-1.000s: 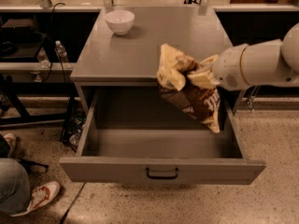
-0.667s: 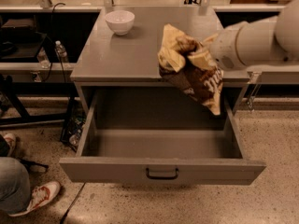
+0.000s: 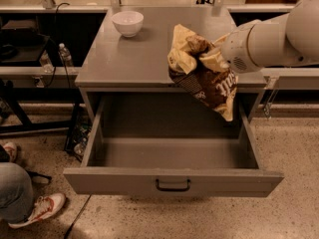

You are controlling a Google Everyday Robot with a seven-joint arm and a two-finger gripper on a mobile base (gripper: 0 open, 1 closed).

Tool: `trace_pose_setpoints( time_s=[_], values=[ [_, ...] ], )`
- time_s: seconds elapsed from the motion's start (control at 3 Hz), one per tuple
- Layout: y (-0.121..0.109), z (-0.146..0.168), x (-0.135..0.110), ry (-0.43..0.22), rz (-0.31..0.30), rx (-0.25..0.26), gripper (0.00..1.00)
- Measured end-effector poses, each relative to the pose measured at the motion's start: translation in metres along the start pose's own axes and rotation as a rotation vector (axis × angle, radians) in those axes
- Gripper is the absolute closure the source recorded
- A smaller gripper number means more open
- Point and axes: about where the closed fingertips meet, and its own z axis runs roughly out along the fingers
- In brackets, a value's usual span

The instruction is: Pick brown chip bag from top drawer and place on counter

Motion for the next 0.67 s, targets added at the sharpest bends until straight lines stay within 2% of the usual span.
trace_pose_setpoints(
  time_s=[0.33,0.67],
  values=[
    [-0.011,0.007,-0.002,0.014,-0.026,0.009,1.00],
    [-0.044,0.018,-0.005,0.062,-0.079,0.049,1.00]
  ],
)
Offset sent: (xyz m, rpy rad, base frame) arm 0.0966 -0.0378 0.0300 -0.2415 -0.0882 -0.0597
